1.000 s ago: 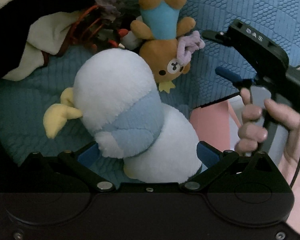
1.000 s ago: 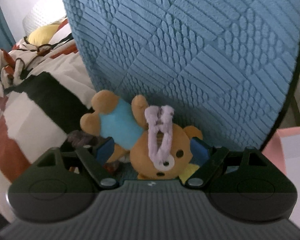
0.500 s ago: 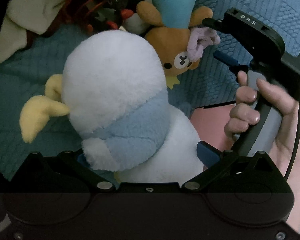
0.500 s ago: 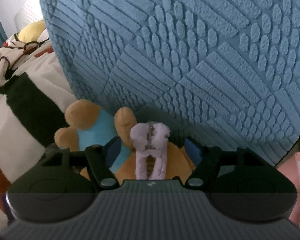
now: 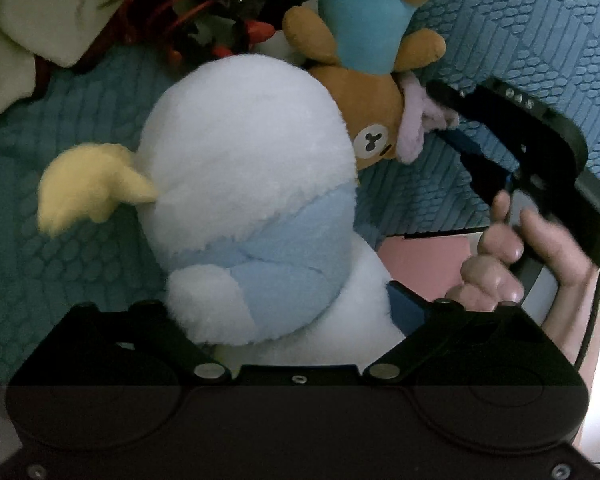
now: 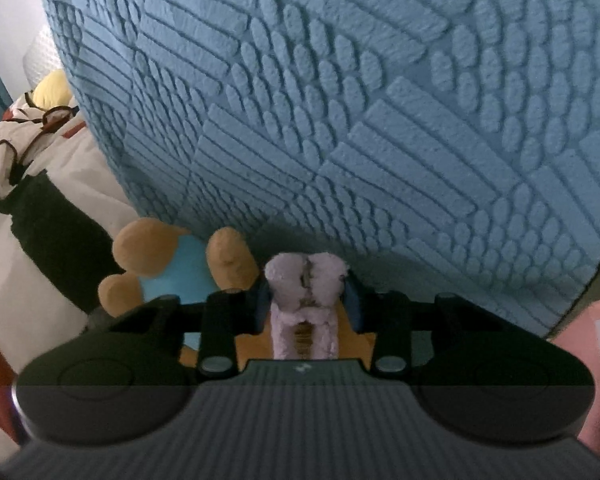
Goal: Organize objects
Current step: 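Grasp the penguin plush with the left tool while the right tool grasps the pink bunny, then carry the penguin and the pink bunny in both tools toward the pink box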
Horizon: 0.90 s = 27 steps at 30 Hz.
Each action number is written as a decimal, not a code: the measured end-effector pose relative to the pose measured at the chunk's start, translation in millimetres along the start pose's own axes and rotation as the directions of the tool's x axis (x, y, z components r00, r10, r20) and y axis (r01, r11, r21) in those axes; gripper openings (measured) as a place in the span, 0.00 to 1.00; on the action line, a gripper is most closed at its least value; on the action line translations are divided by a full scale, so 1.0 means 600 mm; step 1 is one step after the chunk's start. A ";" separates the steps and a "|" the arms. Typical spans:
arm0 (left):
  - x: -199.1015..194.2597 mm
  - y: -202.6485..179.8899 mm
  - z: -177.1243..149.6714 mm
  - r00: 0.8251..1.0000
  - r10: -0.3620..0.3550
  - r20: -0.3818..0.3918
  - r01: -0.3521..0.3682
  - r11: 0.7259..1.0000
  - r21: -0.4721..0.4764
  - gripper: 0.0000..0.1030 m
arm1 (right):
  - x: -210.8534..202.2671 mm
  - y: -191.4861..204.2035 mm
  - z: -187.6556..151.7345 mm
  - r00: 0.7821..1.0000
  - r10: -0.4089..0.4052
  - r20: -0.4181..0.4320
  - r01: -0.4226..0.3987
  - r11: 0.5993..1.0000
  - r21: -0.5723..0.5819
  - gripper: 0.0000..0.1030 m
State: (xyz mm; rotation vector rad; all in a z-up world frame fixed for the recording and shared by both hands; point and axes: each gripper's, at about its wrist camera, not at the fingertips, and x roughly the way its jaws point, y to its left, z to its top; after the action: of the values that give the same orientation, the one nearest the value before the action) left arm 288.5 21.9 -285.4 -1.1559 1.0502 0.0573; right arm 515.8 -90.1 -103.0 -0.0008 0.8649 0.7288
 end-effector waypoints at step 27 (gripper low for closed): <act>-0.111 -0.007 0.026 0.994 0.089 -0.067 -0.072 0.972 0.222 0.51 | -0.150 0.062 -0.184 0.995 -0.088 -0.056 0.070 0.961 -0.269 0.39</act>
State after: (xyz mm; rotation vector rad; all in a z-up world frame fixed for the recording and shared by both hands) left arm 263.9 62.1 -235.6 -0.9215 1.1414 -0.0390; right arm 379.2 -145.4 -103.6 -0.3005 0.8208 0.7692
